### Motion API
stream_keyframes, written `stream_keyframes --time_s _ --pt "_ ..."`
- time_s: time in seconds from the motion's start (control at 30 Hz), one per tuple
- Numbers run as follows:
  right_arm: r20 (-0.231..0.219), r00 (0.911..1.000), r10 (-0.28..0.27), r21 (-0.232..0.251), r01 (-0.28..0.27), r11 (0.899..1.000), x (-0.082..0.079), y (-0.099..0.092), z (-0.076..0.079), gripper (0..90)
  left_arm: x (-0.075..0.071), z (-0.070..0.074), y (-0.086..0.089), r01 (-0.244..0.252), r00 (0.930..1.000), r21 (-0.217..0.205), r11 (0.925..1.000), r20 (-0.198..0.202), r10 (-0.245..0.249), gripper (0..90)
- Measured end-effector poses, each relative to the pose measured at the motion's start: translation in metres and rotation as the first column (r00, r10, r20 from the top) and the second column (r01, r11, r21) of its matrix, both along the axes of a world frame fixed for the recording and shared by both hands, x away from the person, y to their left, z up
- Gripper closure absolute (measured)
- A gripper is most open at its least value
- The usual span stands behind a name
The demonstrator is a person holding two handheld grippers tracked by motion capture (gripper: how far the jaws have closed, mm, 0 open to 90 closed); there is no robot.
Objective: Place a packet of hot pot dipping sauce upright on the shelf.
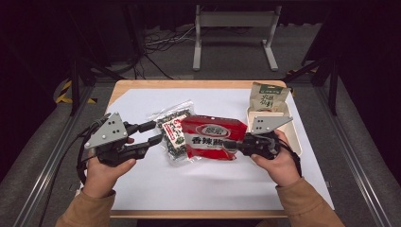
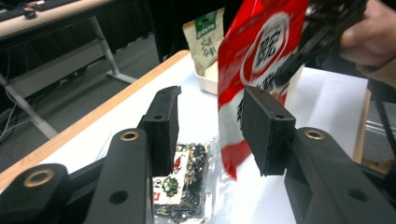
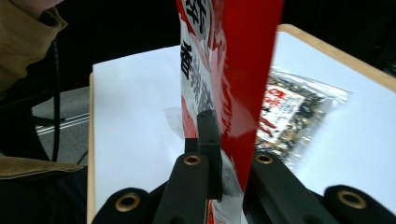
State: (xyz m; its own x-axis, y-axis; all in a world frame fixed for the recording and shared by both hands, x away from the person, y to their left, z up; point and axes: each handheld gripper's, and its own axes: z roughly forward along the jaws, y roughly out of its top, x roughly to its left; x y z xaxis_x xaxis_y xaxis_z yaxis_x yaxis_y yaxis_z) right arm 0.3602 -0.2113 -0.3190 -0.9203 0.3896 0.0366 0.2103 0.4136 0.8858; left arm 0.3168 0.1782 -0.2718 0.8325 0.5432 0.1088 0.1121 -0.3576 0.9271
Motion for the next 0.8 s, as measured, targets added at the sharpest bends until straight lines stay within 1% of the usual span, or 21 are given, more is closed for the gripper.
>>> stream_keyframes --time_s 0.07,0.1,0.17,0.2,0.23,0.27,0.3,0.37,0.4,0.43,0.47,0.5,0.57,0.63,0.7,0.8 --pt "0.004 0.9999 -0.016 0.007 0.016 1.000 0.001 -0.006 0.004 88.5 0.002 -0.002 0.001 -0.006 1.0000 0.002 1.0000 -0.004 0.006 56.2" --pt "0.004 0.9999 -0.016 0.007 0.016 1.000 0.001 -0.006 0.004 88.5 0.004 -0.003 0.002 -0.012 0.9999 0.000 0.9999 -0.012 0.012 56.2" --pt "0.015 0.9990 -0.041 0.016 0.041 0.999 0.004 -0.015 0.010 88.5 0.009 -0.007 0.006 -0.027 0.9992 -0.005 0.9996 -0.029 0.027 56.1" --pt "0.020 0.9987 -0.047 0.016 0.047 0.999 0.005 -0.017 0.012 88.5 0.011 -0.008 0.008 -0.032 0.9990 -0.007 0.9994 -0.031 0.032 56.0" --pt "0.021 0.9984 -0.052 0.014 0.052 0.999 0.006 -0.019 0.015 88.5 0.012 -0.010 0.009 -0.039 0.9985 -0.018 0.9991 -0.040 0.038 56.0" --pt "0.021 0.9984 -0.052 0.014 0.052 0.999 0.006 -0.019 0.015 88.5 0.012 -0.010 0.009 -0.039 0.9985 -0.018 0.9991 -0.040 0.038 56.0" --pt "0.022 0.9977 -0.064 0.012 0.064 0.998 0.008 -0.024 0.019 88.5 0.015 -0.012 0.012 -0.050 0.9974 -0.028 0.9984 -0.054 0.048 55.7" --pt "0.028 0.9969 -0.074 0.014 0.074 0.997 0.009 -0.027 0.022 88.5 0.016 -0.013 0.012 -0.056 0.9972 -0.025 0.9981 -0.052 0.055 54.5" --pt "0.030 0.9962 -0.081 0.017 0.081 0.997 0.010 -0.030 0.024 88.5 0.019 -0.016 0.015 -0.073 0.9954 -0.033 0.9968 -0.064 0.071 53.9" --pt "0.031 0.9956 -0.088 0.021 0.087 0.996 0.011 -0.032 0.026 88.5 0.019 -0.016 0.015 -0.073 0.9954 -0.033 0.9968 -0.064 0.071 53.7" --pt "0.033 0.9952 -0.092 0.025 0.091 0.996 0.012 -0.034 0.027 88.6 0.021 -0.019 0.017 -0.092 0.9935 -0.038 0.9950 -0.071 0.089 53.6" --pt "0.035 0.9948 -0.096 0.026 0.095 0.995 0.013 -0.035 0.028 88.6 0.023 -0.021 0.018 -0.102 0.9925 -0.037 0.9942 -0.072 0.099 53.2" --pt "0.036 0.9936 -0.107 0.025 0.106 0.994 0.016 -0.040 0.030 88.6 0.025 -0.025 0.021 -0.119 0.9896 -0.042 0.9920 -0.086 0.115 52.0" --pt "0.037 0.9926 -0.116 0.022 0.115 0.993 0.019 -0.044 0.032 88.6 0.027 -0.029 0.023 -0.134 0.9876 -0.039 0.9903 -0.088 0.130 52.0" --pt "0.041 0.9905 -0.131 0.018 0.131 0.991 0.023 -0.050 0.034 88.6 0.030 -0.033 0.026 -0.144 0.9864 -0.050 0.9884 -0.088 0.139 51.8" --pt "0.047 0.9873 -0.152 0.013 0.151 0.988 0.028 -0.058 0.037 88.6 0.033 -0.039 0.029 -0.158 0.9846 -0.056 0.9858 -0.083 0.154 50.6"
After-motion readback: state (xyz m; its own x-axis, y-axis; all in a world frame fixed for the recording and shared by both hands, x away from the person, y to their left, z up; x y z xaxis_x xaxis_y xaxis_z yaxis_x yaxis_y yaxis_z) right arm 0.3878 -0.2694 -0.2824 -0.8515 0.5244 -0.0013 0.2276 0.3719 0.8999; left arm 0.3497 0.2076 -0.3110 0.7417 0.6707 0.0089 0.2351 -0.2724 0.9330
